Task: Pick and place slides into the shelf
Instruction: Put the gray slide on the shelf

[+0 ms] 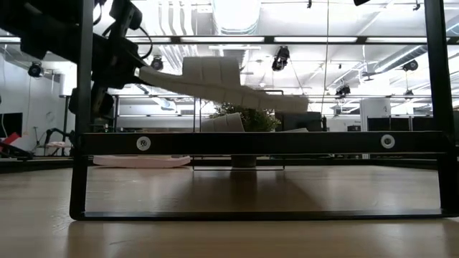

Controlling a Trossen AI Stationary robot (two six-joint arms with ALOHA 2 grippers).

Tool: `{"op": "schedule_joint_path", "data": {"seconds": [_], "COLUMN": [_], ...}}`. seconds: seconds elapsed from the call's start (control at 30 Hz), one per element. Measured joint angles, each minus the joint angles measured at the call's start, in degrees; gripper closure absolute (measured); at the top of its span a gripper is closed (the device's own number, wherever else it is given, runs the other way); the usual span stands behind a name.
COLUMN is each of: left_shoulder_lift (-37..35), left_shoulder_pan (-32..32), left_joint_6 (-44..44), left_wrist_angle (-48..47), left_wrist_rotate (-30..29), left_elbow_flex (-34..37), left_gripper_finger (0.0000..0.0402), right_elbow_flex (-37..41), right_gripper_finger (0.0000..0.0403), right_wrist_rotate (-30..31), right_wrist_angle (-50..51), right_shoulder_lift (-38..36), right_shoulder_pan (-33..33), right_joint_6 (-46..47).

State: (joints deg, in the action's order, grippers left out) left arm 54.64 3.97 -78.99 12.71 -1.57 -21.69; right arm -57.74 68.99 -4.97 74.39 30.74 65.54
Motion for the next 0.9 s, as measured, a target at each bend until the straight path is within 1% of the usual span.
{"op": "schedule_joint_path", "data": {"seconds": [0.2, 0.63, 0.9], "left_shoulder_lift": [1.7, 11.1, 17.7], "left_shoulder_pan": [-1.5, -2.6, -4.5], "left_joint_6": [-0.9, -1.3, -1.3], "left_wrist_angle": [8.3, 10.8, 20.3], "left_wrist_rotate": [2.3, 4.8, 6.2], "left_elbow_flex": [2.6, 2.6, 2.6], "left_gripper_finger": [0.0383, 0.0383, 0.0383], "right_elbow_flex": [0.0, 0.0, 0.0], "right_gripper_finger": [0.0213, 0.0213, 0.0213], "right_wrist_rotate": [0.0, 0.0, 0.0], "right_wrist_angle": [0.0, 0.0, 0.0], "right_shoulder_lift": [0.0, 0.0, 0.0], "right_shoulder_pan": [0.0, 0.0, 0.0], "right_joint_6": [0.0, 0.0, 0.0]}}
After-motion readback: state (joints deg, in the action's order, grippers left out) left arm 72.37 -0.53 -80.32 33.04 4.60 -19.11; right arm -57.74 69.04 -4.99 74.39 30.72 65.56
